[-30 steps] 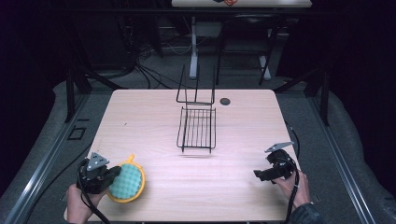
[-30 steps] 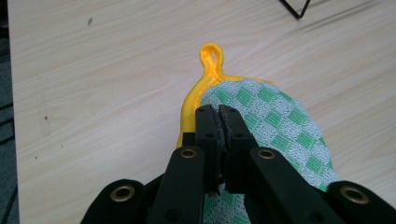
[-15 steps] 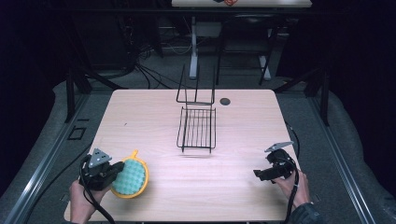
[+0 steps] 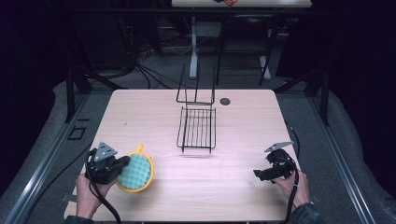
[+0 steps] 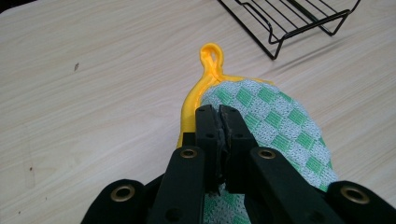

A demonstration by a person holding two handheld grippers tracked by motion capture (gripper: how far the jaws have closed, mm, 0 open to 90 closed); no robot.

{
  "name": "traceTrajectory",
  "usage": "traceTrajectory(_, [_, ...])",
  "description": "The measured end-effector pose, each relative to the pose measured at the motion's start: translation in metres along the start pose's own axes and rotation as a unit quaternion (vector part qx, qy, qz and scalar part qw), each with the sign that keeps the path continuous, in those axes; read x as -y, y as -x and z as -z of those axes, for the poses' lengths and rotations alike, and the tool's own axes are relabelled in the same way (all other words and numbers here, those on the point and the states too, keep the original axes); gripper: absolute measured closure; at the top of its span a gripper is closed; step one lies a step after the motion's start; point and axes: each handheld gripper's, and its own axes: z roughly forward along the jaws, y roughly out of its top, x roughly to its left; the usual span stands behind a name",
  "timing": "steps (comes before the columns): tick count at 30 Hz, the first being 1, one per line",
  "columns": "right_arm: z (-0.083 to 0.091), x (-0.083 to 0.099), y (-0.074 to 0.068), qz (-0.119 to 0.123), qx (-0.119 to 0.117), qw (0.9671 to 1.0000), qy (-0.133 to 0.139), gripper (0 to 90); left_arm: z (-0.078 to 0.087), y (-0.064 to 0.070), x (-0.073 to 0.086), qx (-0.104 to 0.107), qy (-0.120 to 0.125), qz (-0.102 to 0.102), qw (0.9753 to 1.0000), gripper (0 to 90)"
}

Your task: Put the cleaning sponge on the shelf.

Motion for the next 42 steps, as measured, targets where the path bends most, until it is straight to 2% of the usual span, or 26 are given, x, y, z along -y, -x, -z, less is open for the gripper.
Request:
traceTrajectory(11, [0.001,0.000,0.000,0.002,0.002,1.0000,-0.002,9.9,-0.010,0.003,-0.015,0.004,0.009,-0.007,0.9999,87.4])
traceTrajectory(17, [0.000,0.000,0.000,0.000,-0.001,1.0000,-0.001,9.8,-0.011,0.004,-0.022,0.013,0.005,-0.013,0.9998,87.4])
traceTrajectory(25, [-0.001,0.000,0.000,0.000,-0.001,1.0000,-0.002,9.8,-0.012,0.006,-0.027,0.015,0.018,-0.014,0.9996,87.4])
traceTrajectory(32, [-0.001,0.000,0.000,-0.002,-0.003,1.0000,-0.003,8.7,-0.016,0.008,-0.035,0.022,0.025,-0.016,0.9993,87.4])
traceTrajectory(42, [0.000,0.000,0.000,-0.001,0.001,1.0000,0.001,8.5,-0.023,0.017,-0.048,0.038,0.028,-0.030,0.9984,87.4])
